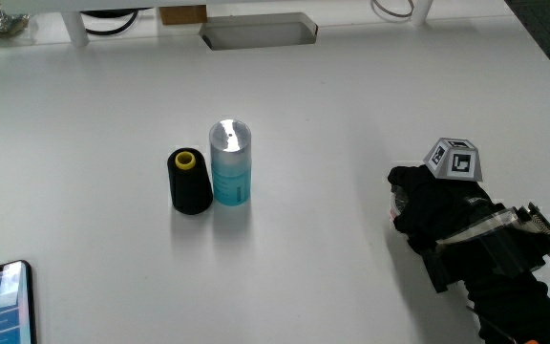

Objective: Place paper clip

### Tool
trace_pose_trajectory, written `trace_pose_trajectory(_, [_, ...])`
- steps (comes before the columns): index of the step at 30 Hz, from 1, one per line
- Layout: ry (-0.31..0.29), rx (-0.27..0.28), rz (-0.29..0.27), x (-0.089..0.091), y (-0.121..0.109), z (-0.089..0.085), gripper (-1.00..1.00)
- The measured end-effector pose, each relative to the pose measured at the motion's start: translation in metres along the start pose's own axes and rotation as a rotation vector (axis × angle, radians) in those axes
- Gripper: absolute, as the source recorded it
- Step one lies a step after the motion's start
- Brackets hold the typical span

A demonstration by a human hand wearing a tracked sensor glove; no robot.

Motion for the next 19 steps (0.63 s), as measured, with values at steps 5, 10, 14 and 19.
trace_pose_trajectory(5, [0.018,-0.019,-0.039,0.010,0.009,-0.009,0.00])
trace_pose_trajectory(10, [0.048,-0.070,-0.020,0.015,0.013,-0.017,0.00])
trace_pose_trajectory(14, [0.042,-0.046,-0.032,0.013,0.014,-0.017,0.00])
trace_pose_trajectory(19, [0.026,-0.062,-0.073,0.017,0.019,-0.019,0.00])
